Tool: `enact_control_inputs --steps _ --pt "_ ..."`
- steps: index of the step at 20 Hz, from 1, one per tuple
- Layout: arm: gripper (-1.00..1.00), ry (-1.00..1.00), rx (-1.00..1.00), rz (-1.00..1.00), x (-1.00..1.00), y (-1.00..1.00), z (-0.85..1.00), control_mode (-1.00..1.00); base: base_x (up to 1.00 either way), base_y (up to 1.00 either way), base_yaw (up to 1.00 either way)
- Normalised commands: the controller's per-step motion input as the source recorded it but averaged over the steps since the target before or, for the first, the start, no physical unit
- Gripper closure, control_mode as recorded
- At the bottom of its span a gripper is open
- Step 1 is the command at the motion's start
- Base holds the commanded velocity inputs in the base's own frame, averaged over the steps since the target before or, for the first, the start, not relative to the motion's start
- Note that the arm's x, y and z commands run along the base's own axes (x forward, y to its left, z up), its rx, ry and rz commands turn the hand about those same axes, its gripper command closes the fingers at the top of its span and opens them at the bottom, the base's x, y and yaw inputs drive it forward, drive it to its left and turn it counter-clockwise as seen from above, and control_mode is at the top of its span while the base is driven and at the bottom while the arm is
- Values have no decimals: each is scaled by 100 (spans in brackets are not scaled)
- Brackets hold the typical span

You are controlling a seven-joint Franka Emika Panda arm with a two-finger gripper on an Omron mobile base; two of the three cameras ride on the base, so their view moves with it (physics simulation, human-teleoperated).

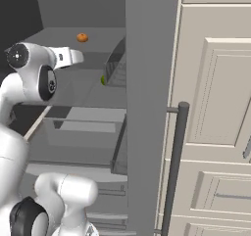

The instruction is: Pick up the orange and tangerine from the fridge and place one fruit on each plate on the dining counter.

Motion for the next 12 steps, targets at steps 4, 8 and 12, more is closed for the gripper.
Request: enact_control_inputs --steps 4,8,12 --pt "-100 -13 12 0 72 24 64 -100 0 0 0" --pt "-100 0 24 0 81 20 51 -100 0 0 0" --pt "-100 0 26 0 84 18 9 -100 0 0 0"
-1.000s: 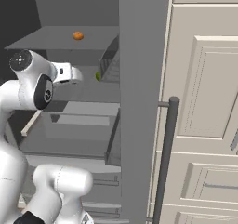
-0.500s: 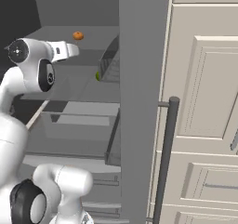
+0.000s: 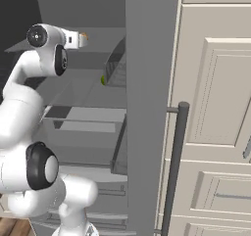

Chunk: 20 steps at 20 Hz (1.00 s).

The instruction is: Pick up the orange and tangerine from the fridge and place one fruit on each plate on the dining counter.

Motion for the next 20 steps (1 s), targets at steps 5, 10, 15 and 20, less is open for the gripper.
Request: enact_control_inputs --steps 5,10,15,20 --pt "-100 7 9 -2 79 6 0 -100 0 0 0" --pt "-100 17 1 -2 61 0 5 -100 0 0 0" --pt "-100 20 -1 0 57 1 2 -100 0 0 0" --pt "-100 2 0 0 39 1 -9 -100 0 0 0"
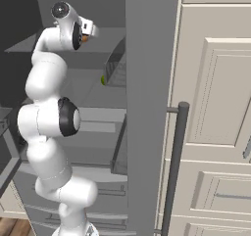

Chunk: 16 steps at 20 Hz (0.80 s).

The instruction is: Pick up the orange and tangerine from the fridge and place one fruit on each plate on the dining counter.

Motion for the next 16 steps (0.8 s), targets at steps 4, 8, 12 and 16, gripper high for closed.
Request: enact_control_inputs --steps 4,8,12,16 --pt "-100 -3 -1 0 9 12 -15 -100 0 0 0" --pt "-100 -6 -1 0 0 14 -20 -100 0 0 0" --pt "-100 -4 0 0 0 7 -21 -100 0 0 0" --pt "-100 0 0 0 9 0 -18 -100 0 0 0"
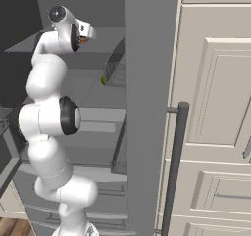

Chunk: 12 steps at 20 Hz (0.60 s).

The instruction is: Pick up the orange and tangerine from the fridge and place one fruit on each plate on the dining counter.

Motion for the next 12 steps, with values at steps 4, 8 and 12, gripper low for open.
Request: enact_control_inputs --steps 4,8,12 --pt "-100 2 0 0 29 0 -9 -100 0 0 0" --pt "-100 1 0 0 8 0 -7 -100 0 0 0" --pt "100 1 0 0 0 0 -22 -100 0 0 0"
